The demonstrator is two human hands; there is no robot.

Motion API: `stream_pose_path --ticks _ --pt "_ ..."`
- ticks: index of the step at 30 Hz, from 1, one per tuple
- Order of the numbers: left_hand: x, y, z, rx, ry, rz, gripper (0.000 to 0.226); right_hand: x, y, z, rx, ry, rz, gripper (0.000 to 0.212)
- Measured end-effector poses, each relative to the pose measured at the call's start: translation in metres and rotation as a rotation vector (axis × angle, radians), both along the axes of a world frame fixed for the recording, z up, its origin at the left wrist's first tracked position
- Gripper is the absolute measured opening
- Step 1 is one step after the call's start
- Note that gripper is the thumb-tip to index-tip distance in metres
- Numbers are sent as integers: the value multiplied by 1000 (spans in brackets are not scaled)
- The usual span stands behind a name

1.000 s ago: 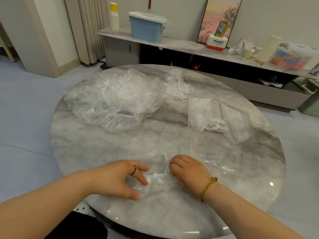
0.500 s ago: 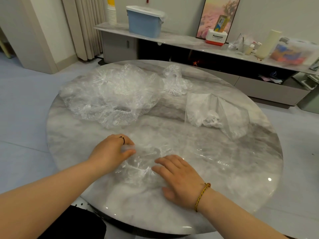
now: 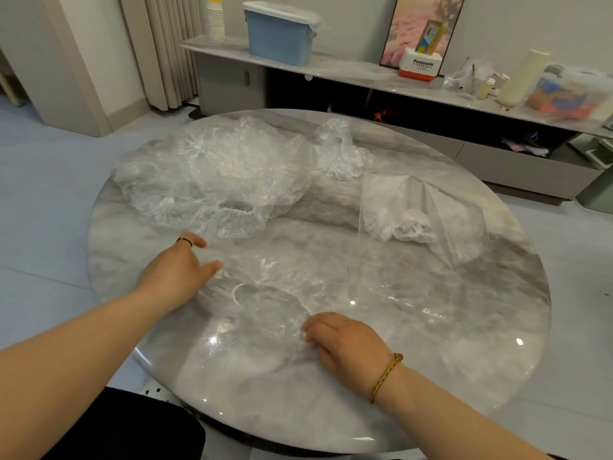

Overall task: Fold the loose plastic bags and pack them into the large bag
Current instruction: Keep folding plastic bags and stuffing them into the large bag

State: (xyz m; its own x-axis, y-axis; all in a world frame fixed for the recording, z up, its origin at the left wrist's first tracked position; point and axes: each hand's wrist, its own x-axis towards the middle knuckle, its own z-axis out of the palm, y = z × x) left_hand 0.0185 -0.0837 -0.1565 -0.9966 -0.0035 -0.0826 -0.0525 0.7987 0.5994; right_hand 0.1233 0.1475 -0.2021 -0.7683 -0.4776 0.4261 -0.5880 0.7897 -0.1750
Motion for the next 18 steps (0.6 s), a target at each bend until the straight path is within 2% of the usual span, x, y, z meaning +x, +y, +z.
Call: stream_pose_path --ticks 2,4,7,9,10,11,14,16,17,18 --pt "6 4 9 -38 180 3 32 0 1 -1 -33 -17 -19 19" --pt "16 8 19 18 301 -119 26 -1 2 -1 -61 -29 -44 19" --pt "39 17 25 8 206 -550 49 -1 5 -1 -96 -19 -100 20" --pt "51 21 17 -114 133 -777 78 -1 6 0 -114 3 -146 20" --pt "53 21 11 -209 145 -843 81 -1 6 0 -127 15 -161 20" --pt "52 19 3 -294 197 -895 76 -1 5 0 -138 24 -172 19" --pt "49 24 -2 -356 391 -859 41 1 0 2 -172 14 -137 16" --pt "47 27 0 -332 326 -799 16 6 -3 2 -185 -37 -63 11" --pt "45 27 -4 -369 230 -790 4 9 -3 3 -181 -66 -25 15" --pt "44 24 -8 -343 197 -801 14 11 -2 3 -163 -79 11 19"
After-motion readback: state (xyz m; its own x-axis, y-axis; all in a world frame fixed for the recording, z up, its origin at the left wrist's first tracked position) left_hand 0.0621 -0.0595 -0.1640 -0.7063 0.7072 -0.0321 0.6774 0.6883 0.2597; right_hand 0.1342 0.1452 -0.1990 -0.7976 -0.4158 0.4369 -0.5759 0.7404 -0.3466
